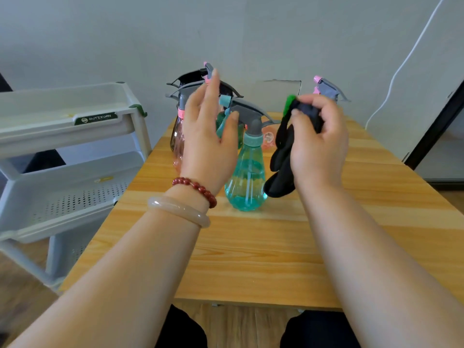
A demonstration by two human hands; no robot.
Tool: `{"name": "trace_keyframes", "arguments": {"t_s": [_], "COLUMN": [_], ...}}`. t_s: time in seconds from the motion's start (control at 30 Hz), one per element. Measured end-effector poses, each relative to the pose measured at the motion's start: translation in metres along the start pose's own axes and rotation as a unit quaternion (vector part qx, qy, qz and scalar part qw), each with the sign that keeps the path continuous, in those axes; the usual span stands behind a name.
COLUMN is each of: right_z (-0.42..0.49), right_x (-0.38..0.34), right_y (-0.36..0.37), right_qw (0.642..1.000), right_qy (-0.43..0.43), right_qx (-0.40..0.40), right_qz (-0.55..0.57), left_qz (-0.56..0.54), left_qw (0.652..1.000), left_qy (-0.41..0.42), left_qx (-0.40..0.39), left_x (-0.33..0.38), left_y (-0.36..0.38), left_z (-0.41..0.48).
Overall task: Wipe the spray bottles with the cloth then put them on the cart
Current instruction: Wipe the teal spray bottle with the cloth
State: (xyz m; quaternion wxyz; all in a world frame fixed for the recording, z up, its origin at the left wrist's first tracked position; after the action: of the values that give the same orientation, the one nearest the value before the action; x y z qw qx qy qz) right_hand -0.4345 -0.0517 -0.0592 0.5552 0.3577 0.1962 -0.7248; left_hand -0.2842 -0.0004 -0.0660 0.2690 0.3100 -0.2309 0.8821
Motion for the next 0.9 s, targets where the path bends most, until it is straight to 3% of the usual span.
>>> {"name": "trace_keyframes", "arguments": {"t_s": [0.1, 0.2, 0.27, 0.53, 0.63, 0.73, 0.8, 0.9], "right_z": [0.007, 0.003, -0.002, 0.001, -0.002, -0.016, -0.018, -0.004], "right_x": [-0.008, -0.003, 0.003, 0.000, 0.010, 0.025, 0.025, 0.005], "right_y": [0.010, 0.024, 0.024, 0.022, 0.021, 0.010, 0.000, -0.001], "right_qw": [0.999, 0.982, 0.971, 0.965, 0.968, 0.946, 0.953, 0.982], "right_qy": [-0.001, -0.002, -0.007, 0.025, 0.157, 0.306, 0.289, 0.165], "right_qx": [-0.036, -0.167, -0.192, -0.165, -0.149, -0.103, -0.079, -0.067], "right_qz": [0.008, -0.083, -0.140, -0.205, -0.125, -0.021, -0.036, -0.065], "left_qz": [0.085, 0.125, 0.128, 0.132, 0.130, 0.124, 0.114, 0.114], "left_qw": [0.990, 0.983, 0.979, 0.974, 0.975, 0.978, 0.979, 0.979], "left_qy": [0.108, 0.136, 0.157, 0.177, 0.175, 0.166, 0.164, 0.164], "left_qx": [0.032, 0.025, 0.032, 0.043, 0.038, 0.035, 0.035, 0.033], "left_x": [0.005, 0.005, 0.003, 0.006, 0.006, 0.007, 0.007, 0.008], "left_y": [0.008, 0.014, 0.012, 0.011, 0.010, 0.010, 0.011, 0.012], "left_z": [-0.002, 0.003, 0.005, 0.008, 0.008, 0.008, 0.008, 0.008]}}
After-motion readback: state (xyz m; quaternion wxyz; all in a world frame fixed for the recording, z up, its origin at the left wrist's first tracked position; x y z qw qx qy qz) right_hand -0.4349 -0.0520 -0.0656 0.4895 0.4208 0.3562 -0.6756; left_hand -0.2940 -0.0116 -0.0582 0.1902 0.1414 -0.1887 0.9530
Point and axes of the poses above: each hand's wrist, its own z-axis towards the middle knuckle, its own y-axis out of the palm, x = y × z, the point moved 3 cm from there along z, towards the middle knuckle, and after that the axes turned 6 degrees about x, right-handed, at the moved point
